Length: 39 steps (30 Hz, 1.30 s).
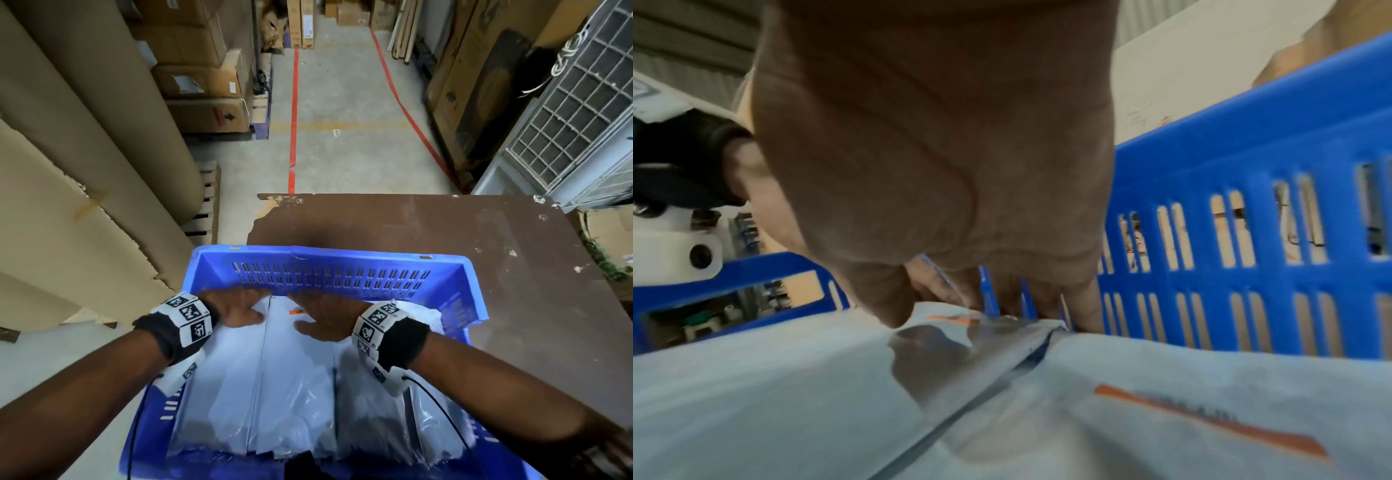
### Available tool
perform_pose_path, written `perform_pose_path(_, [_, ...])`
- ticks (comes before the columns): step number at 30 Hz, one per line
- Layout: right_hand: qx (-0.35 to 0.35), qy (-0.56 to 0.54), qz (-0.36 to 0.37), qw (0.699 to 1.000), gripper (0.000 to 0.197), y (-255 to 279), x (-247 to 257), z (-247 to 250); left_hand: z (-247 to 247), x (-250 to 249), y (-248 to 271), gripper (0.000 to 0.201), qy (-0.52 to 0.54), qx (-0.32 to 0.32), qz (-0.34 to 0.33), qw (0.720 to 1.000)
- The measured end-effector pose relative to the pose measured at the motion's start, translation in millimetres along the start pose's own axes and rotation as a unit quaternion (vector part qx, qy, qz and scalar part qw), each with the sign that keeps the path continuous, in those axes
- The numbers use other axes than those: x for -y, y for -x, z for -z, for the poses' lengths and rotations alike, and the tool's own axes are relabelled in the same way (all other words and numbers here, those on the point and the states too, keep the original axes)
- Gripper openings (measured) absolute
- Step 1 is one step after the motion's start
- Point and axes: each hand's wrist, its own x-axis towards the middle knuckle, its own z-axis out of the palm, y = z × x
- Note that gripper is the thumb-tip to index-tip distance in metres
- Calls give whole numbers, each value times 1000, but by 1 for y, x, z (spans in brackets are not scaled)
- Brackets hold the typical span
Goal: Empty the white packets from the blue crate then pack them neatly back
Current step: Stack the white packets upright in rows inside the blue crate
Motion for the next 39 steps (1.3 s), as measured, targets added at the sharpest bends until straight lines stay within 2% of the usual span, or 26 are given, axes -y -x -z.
perform_pose_path(2, [3, 13, -17, 1000, 76, 3, 2, -8, -9, 0, 2, 71, 12, 32, 14, 999])
perform_pose_path(6, [7, 43, -24, 999, 73, 10, 8, -17, -17, -5, 3, 74, 29, 51, 37, 998])
perform_pose_path(8, [13, 48, -27, 998, 73, 10, 9, -15, -18, -5, 2, 75, 62, 47, 48, 996])
perform_pose_path(13, [-26, 23, -23, 999, 74, 14, 3, 0, -19, 2, 2, 81, 174, 56, 118, 976])
perform_pose_path(15, [-34, 18, -47, 998, 82, 22, -6, 5, -19, 1, 4, 82, 164, 82, 139, 973])
perform_pose_path(17, [-6, 24, -83, 996, 92, 33, -17, 5, -22, -3, 7, 83, 147, 100, 146, 973])
perform_pose_path(20, [53, 16, -126, 991, 95, 49, -22, -3, -28, -11, 10, 79, 130, 99, 140, 977])
perform_pose_path(22, [55, -6, -128, 990, 94, 54, -20, -9, -28, -15, 12, 78, 120, 97, 141, 978])
perform_pose_path(25, [33, -47, -126, 990, 93, 62, -21, -5, -22, -22, 17, 78, 110, 55, 137, 983])
perform_pose_path(27, [-14, -98, -123, 987, 93, 74, -24, 7, -17, -33, 23, 80, 116, -10, 107, 987])
perform_pose_path(29, [-37, -109, -113, 987, 99, 91, -28, 18, -11, -53, 31, 92, 150, -33, 60, 986])
perform_pose_path(31, [17, -36, -124, 991, 114, 110, -28, 21, -10, -77, 39, 112, 175, 4, 28, 984])
perform_pose_path(34, [117, 26, -174, 977, 131, 133, -20, 12, -18, -104, 45, 131, 132, 51, -6, 990])
perform_pose_path(36, [131, 31, -183, 974, 135, 141, -9, 3, -26, -113, 44, 135, 91, 64, -9, 994])
perform_pose_path(39, [124, 62, -187, 973, 130, 140, 2, -3, -27, -119, 41, 137, 65, 75, 9, 995])
